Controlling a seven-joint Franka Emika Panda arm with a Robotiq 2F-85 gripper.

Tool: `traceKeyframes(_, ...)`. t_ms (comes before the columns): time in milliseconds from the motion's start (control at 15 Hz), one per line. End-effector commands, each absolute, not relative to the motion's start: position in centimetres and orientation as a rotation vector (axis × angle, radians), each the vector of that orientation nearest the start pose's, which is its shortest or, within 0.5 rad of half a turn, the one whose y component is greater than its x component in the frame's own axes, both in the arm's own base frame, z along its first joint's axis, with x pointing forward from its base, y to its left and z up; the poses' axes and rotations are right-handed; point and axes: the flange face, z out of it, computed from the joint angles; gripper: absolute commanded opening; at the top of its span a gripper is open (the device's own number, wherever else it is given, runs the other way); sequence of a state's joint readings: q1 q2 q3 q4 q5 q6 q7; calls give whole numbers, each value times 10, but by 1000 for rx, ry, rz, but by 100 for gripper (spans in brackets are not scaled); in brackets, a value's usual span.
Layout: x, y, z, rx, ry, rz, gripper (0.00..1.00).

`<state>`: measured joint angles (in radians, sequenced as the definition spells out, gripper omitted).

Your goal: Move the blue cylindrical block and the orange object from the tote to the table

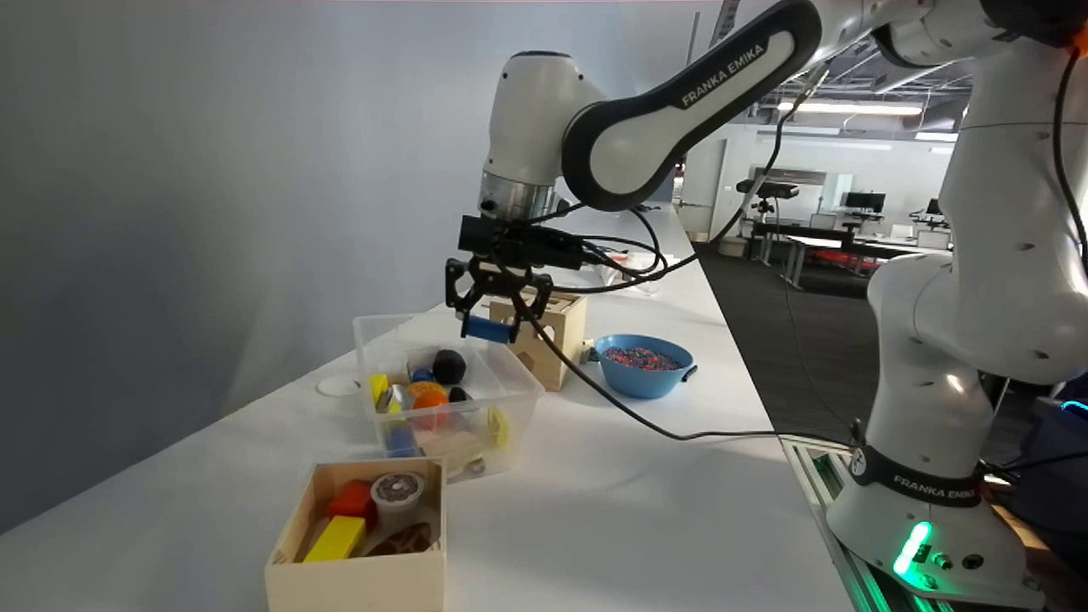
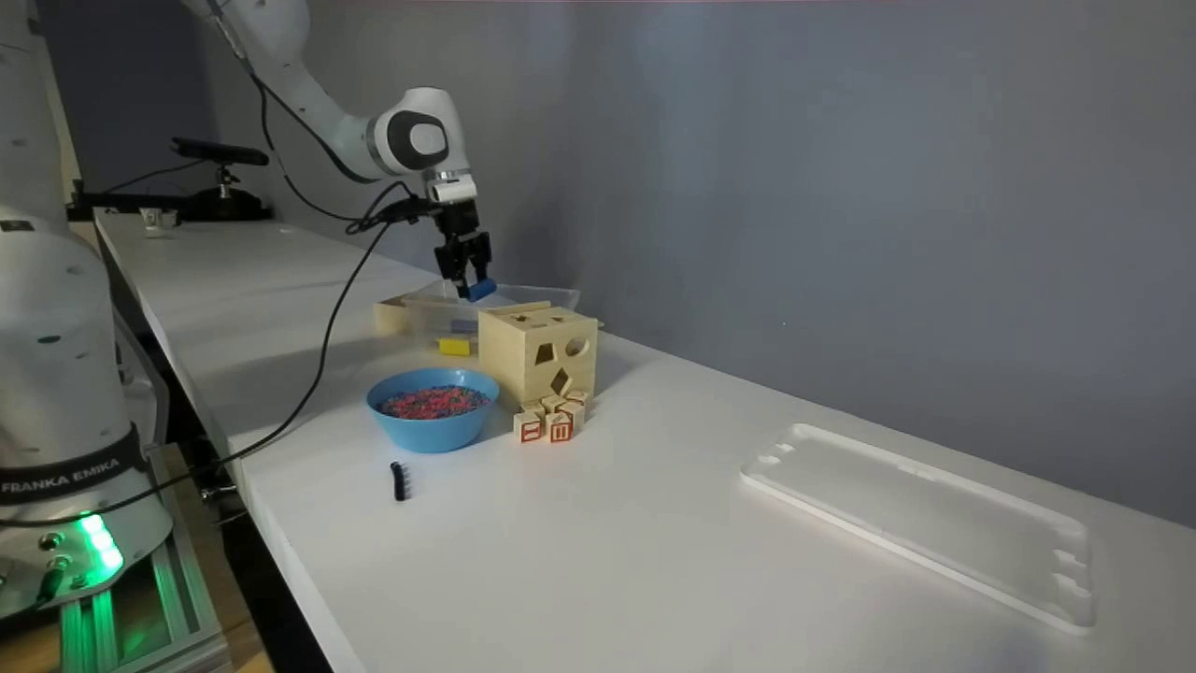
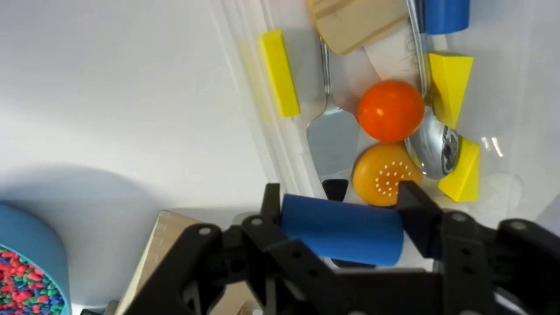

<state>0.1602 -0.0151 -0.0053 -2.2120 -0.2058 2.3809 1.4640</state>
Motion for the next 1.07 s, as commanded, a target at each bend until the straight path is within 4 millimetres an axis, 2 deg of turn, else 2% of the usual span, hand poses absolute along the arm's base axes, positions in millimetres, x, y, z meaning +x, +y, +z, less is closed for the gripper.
traceKeyframes(0,505,80,418,-2496,1767,-469,43)
traceKeyframes(267,478,63,411,-2455,1944,-486,43)
traceKeyframes(533,458,26,381,-2417,2141,-349,43)
traceKeyframes(733,459,8,353,-2418,2149,-284,43)
traceKeyframes(800,462,6,347,-2400,2141,-281,73)
traceKeyframes(867,465,7,344,-2377,2130,-290,93)
traceKeyframes(1000,473,15,347,-2345,2072,-350,100)
